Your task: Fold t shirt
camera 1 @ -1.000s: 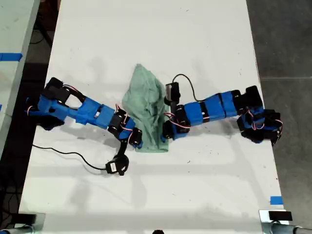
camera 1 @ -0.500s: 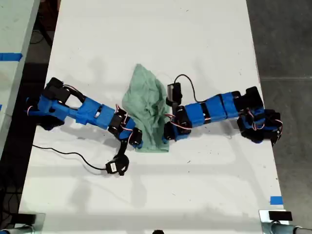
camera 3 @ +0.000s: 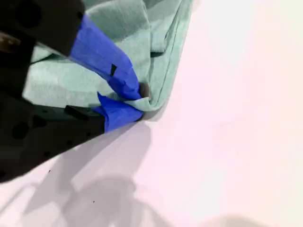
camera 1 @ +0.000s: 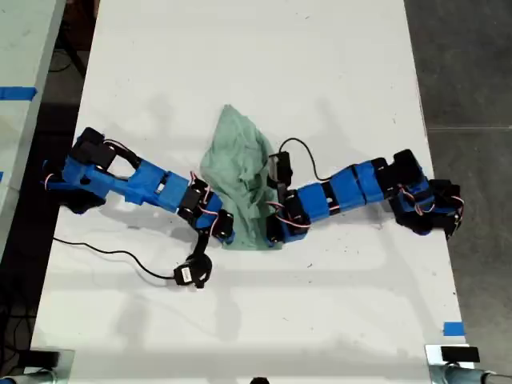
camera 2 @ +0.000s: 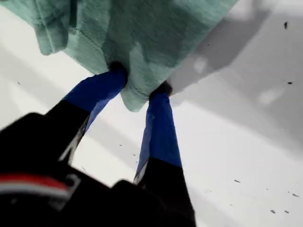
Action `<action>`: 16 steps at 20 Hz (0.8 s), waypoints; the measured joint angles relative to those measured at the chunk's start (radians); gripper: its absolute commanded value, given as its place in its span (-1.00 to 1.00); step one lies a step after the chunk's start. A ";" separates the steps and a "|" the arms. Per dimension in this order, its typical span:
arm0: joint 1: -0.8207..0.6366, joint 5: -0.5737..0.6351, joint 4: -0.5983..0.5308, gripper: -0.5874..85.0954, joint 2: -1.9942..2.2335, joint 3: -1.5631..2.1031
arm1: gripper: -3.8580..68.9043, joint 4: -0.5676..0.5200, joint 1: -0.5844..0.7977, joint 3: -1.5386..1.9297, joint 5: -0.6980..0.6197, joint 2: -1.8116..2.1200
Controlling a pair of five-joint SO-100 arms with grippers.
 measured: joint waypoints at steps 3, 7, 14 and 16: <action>0.000 0.000 0.003 -0.99 0.000 0.000 | -0.92 -0.043 0.005 -0.025 -0.011 -0.040; 0.000 -0.002 0.026 -0.99 -0.005 -0.026 | -0.92 -0.031 0.005 -0.064 -0.012 -0.049; 0.026 -0.089 0.264 -0.99 -0.006 -0.213 | -0.92 0.000 0.032 -0.196 -0.081 -0.069; 0.002 -0.078 0.337 -0.99 0.043 -0.213 | -0.92 0.031 0.097 -0.230 -0.124 -0.029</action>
